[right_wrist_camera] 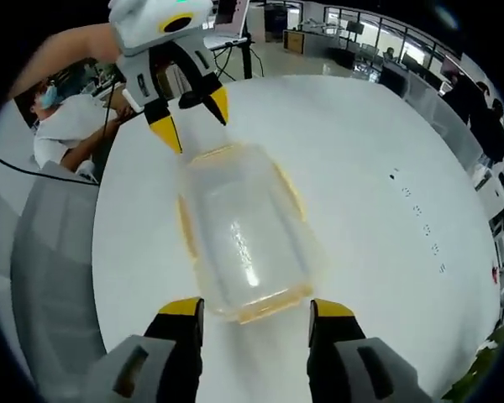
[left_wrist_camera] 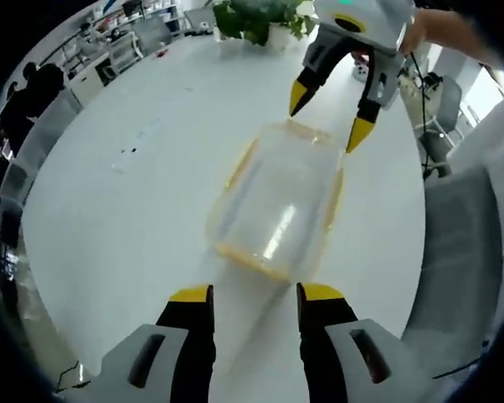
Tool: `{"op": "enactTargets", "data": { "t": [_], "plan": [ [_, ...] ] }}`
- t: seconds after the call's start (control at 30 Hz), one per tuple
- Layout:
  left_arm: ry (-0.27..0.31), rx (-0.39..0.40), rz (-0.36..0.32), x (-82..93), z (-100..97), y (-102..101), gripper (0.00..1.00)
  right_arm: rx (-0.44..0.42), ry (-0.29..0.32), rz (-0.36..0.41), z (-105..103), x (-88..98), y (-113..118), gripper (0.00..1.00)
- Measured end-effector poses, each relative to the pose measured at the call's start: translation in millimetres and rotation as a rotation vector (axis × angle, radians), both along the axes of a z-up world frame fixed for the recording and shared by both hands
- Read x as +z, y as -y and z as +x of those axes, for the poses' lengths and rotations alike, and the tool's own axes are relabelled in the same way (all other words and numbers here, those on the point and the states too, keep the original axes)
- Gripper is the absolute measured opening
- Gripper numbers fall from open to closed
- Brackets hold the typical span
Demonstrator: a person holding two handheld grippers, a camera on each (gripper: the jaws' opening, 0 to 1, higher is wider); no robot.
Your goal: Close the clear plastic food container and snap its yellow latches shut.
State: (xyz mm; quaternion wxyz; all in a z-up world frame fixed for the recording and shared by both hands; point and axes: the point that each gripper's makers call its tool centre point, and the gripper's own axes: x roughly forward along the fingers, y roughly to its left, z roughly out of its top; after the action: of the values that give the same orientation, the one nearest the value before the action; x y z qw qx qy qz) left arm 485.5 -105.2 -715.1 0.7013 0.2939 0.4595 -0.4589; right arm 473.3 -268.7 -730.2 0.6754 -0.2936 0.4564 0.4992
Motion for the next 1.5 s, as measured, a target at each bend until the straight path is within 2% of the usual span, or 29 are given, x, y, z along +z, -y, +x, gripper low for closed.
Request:
{"op": "enactTargets", "data": {
  "t": [0.1,0.23,0.4,0.53,0.73,1.13,1.5],
  "plan": [
    [0.007,-0.056,0.013,-0.3,-2.7,2.0,0.37,0.020,-0.002,-0.009,-1.2,-0.7,0.6,0.47],
    [0.021,-0.159,0.082,-4.1,-7.0,-3.2,0.37,0.045,0.009,-0.015,-0.9,-0.3,0.4,0.47],
    [0.032,-0.174,0.106,-4.3,-3.7,-5.9,0.37,0.097,0.014,-0.074,-2.6,-5.9,6.5,0.44],
    [0.041,-0.241,0.146,-4.7,-5.4,-6.2,0.37,0.126,0.011,-0.089,-3.5,-5.5,8.0,0.46],
    [0.039,-0.291,0.169,-7.1,-6.7,-4.8,0.37,0.164,0.007,-0.119,-4.9,-7.4,11.2,0.46],
    [0.058,-0.331,0.159,-1.6,-2.5,3.2,0.37,0.200,-0.008,-0.125,-5.9,-5.7,11.3,0.46],
    [0.081,-0.344,0.089,8.2,0.5,37.5,0.37,0.203,0.002,-0.063,1.7,8.6,-17.5,0.41]
  ]
}}
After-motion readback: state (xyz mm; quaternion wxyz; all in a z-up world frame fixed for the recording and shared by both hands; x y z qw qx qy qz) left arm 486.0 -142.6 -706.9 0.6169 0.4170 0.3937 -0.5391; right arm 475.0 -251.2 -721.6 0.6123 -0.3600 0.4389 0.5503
